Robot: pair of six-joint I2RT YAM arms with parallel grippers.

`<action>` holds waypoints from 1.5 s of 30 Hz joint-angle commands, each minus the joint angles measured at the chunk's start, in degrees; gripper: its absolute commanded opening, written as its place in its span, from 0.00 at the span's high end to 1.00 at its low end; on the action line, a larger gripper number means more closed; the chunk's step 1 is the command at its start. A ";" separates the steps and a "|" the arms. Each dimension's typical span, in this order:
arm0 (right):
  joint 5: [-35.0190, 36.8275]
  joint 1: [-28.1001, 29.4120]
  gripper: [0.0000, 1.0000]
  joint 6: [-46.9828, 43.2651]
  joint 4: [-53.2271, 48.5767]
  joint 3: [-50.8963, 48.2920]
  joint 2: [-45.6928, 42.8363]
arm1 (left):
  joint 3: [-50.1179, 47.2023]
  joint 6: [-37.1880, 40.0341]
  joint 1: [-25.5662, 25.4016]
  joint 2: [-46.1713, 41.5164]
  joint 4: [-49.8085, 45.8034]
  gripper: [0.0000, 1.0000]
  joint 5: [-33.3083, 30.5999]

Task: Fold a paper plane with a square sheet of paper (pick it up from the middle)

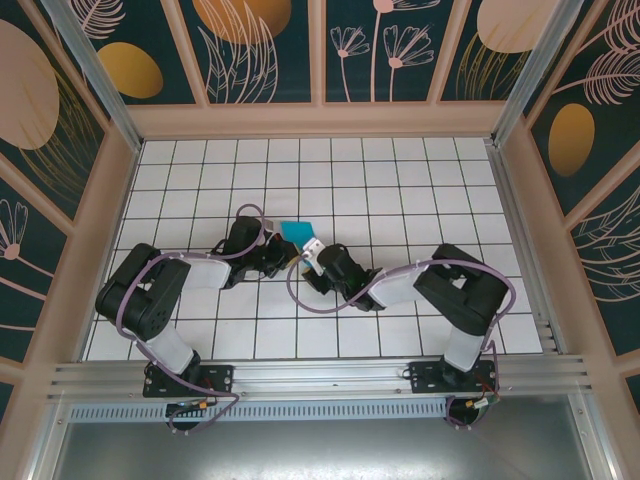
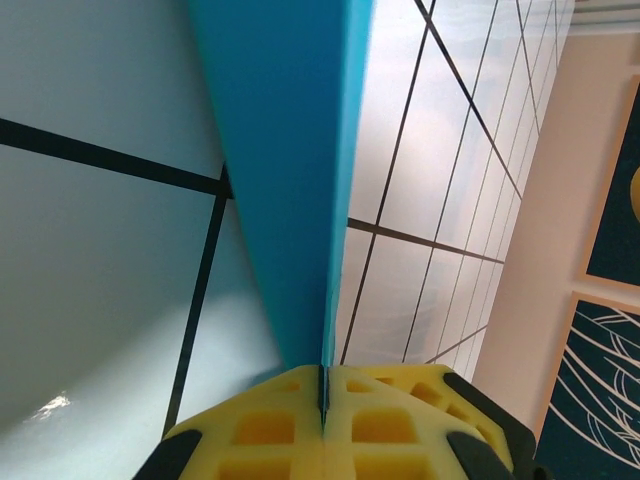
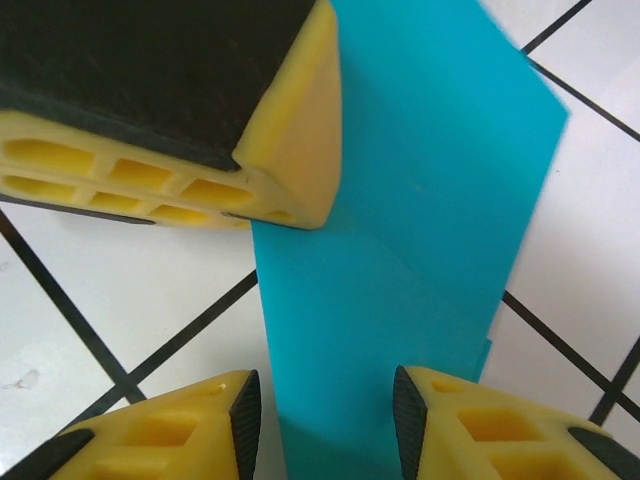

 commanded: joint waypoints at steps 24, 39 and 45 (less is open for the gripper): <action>2.38 0.38 0.94 -3.17 6.17 1.09 2.77 | 3.84 2.09 2.51 -5.94 -9.14 0.67 -2.17; -21.00 -7.34 1.00 10.68 5.70 -0.42 -1.43 | -2.25 5.57 7.27 -17.69 -9.13 0.40 -8.75; -27.79 -9.16 1.00 17.58 5.78 0.79 0.59 | -7.55 5.55 7.19 -19.79 -2.31 0.36 -5.46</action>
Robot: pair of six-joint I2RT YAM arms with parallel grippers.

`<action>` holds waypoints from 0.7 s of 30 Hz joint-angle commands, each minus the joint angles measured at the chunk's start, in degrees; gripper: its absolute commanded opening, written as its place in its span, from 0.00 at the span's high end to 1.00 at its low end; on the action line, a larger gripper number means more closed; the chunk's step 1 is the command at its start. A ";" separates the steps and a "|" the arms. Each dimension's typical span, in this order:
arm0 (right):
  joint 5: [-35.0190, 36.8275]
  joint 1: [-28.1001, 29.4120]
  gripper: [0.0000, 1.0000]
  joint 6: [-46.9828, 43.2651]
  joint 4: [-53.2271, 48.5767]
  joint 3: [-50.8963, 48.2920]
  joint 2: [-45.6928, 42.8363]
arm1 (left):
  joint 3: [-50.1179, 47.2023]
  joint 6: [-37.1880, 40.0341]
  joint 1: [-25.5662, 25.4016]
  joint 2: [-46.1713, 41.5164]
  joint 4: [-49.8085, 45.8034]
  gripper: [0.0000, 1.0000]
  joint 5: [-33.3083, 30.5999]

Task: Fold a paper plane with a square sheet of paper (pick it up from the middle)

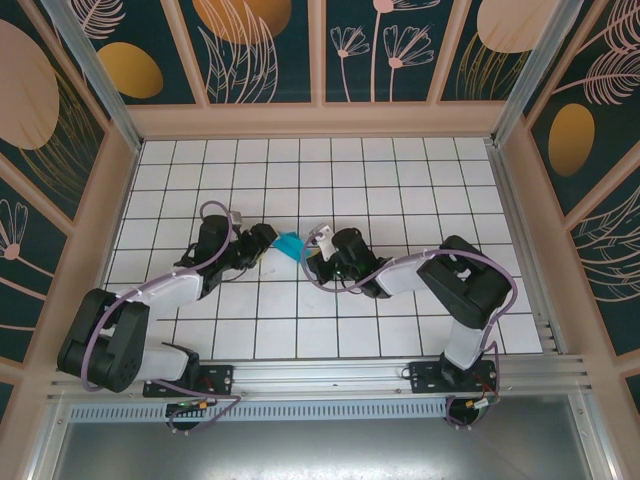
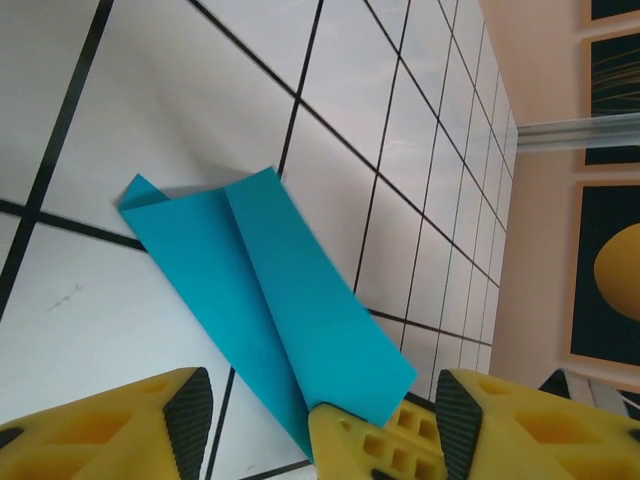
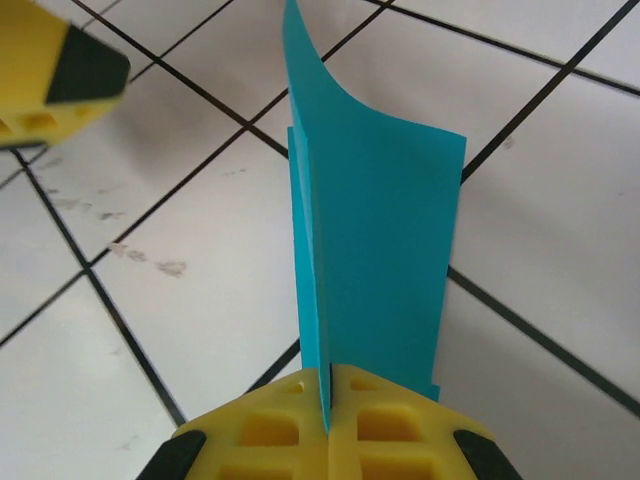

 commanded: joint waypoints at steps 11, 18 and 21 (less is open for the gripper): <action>-17.60 -2.95 1.00 14.42 1.48 3.64 5.45 | -6.21 -1.55 -3.00 2.79 16.61 0.44 6.04; -20.44 -3.39 1.00 16.67 1.41 5.25 7.90 | -6.30 -2.72 -4.69 6.51 20.44 0.51 6.74; -21.63 -3.56 1.00 16.81 0.56 6.03 8.71 | -5.97 -3.10 -4.94 7.81 21.56 0.53 7.15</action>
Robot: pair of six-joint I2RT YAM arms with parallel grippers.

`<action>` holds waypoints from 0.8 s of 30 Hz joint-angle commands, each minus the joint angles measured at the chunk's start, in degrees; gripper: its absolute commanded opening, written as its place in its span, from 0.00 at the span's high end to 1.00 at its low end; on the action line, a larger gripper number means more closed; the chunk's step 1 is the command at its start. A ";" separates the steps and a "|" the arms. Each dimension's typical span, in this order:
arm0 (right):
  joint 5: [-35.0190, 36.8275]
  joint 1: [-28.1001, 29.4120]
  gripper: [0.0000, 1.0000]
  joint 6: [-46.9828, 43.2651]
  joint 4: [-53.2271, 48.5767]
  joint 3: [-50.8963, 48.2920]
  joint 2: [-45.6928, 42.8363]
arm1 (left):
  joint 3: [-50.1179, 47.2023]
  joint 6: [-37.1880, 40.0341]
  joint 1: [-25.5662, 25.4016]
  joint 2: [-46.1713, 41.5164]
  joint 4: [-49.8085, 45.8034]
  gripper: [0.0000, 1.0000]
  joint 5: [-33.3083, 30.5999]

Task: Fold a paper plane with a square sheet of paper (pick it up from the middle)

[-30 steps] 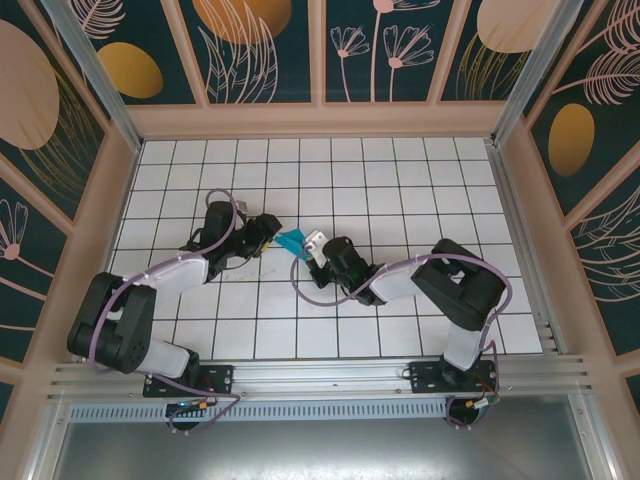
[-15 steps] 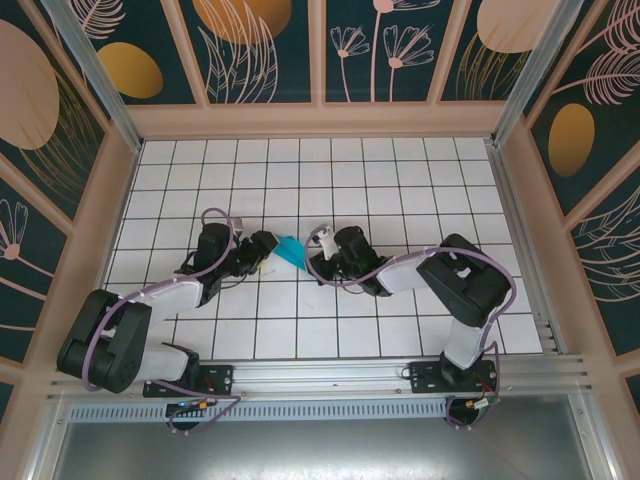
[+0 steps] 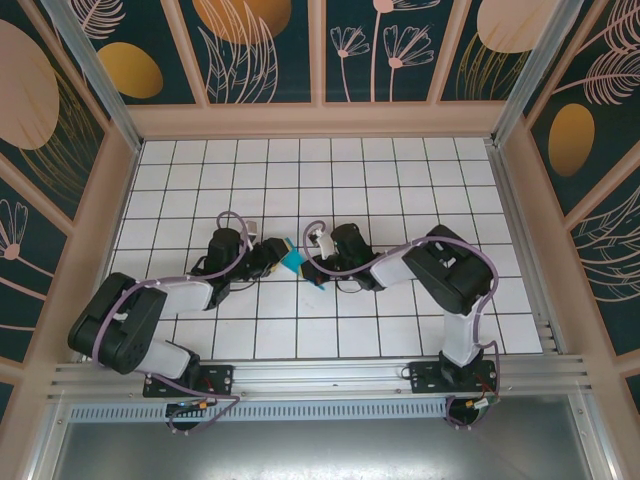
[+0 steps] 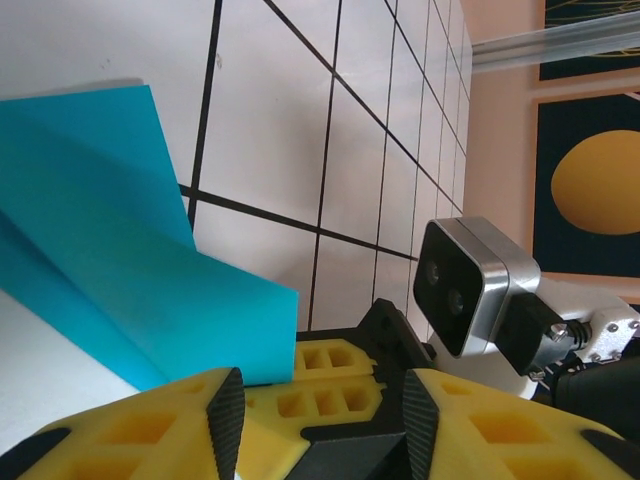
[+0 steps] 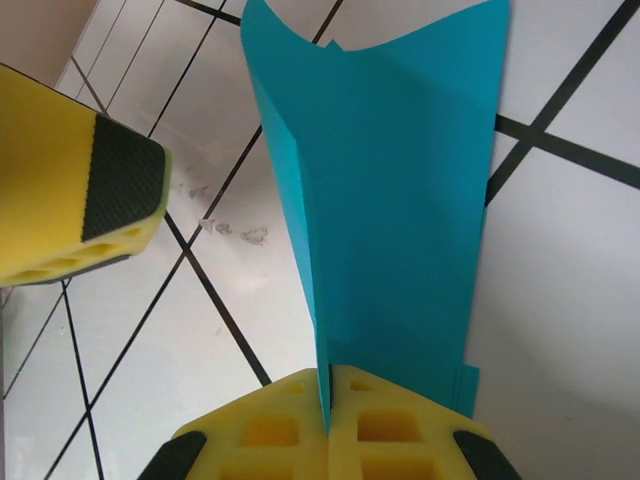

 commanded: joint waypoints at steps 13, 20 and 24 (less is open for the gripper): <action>-6.36 -1.31 1.00 0.45 -6.93 6.47 4.82 | 0.07 -1.07 -1.30 5.08 5.06 0.56 1.40; -5.99 -1.36 1.00 -0.06 -8.91 7.31 5.45 | -0.36 -0.91 -1.30 6.67 5.30 0.57 0.52; -6.25 -1.35 1.00 -0.52 -9.80 7.44 5.67 | -0.51 -0.63 -1.30 7.72 5.30 0.59 -0.47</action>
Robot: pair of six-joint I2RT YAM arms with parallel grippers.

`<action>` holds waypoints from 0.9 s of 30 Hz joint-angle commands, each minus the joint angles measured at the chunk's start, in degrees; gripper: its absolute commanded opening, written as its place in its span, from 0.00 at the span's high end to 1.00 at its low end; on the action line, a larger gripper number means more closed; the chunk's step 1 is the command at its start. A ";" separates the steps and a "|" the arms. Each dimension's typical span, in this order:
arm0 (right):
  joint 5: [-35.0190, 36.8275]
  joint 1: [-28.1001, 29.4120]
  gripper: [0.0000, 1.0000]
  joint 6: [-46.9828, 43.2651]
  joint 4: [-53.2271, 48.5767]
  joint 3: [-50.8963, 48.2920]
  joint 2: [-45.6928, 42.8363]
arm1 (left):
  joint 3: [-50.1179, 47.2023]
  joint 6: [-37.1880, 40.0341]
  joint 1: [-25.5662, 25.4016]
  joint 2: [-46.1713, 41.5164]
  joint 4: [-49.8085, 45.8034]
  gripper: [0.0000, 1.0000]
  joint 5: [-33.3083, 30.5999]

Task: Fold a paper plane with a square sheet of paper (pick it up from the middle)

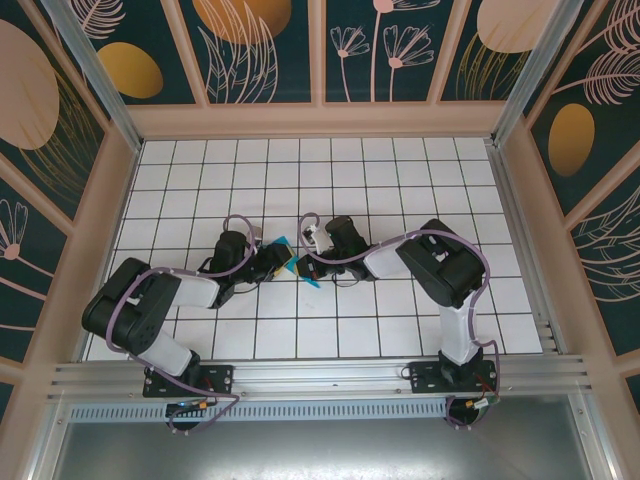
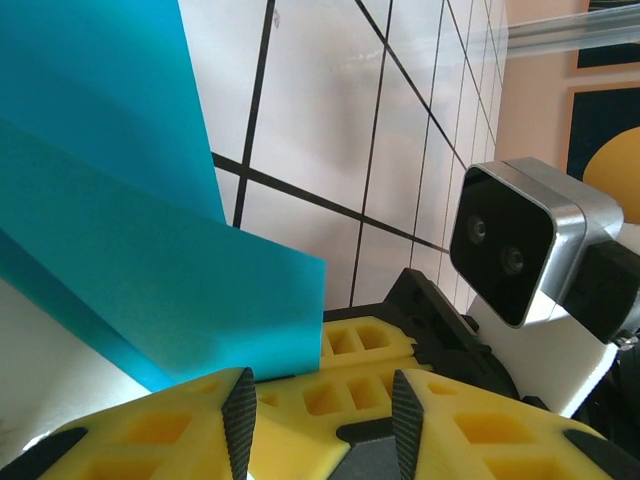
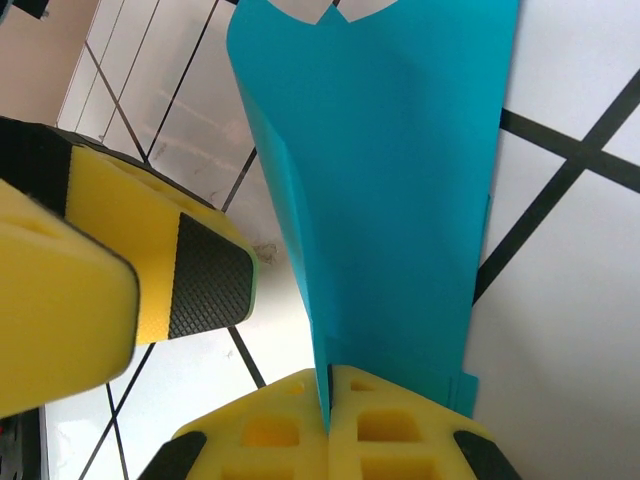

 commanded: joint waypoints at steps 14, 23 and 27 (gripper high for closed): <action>-1.56 -0.30 1.00 -1.95 -5.93 2.11 1.99 | 0.54 0.94 -0.34 4.62 4.97 0.64 -0.95; -1.65 -0.31 1.00 -2.20 -6.34 2.44 2.46 | 1.55 2.36 -0.36 4.63 3.26 0.72 -2.34; -1.74 -0.30 1.00 -2.25 -6.63 2.56 2.35 | 1.79 2.67 -0.36 5.57 2.93 0.74 -2.94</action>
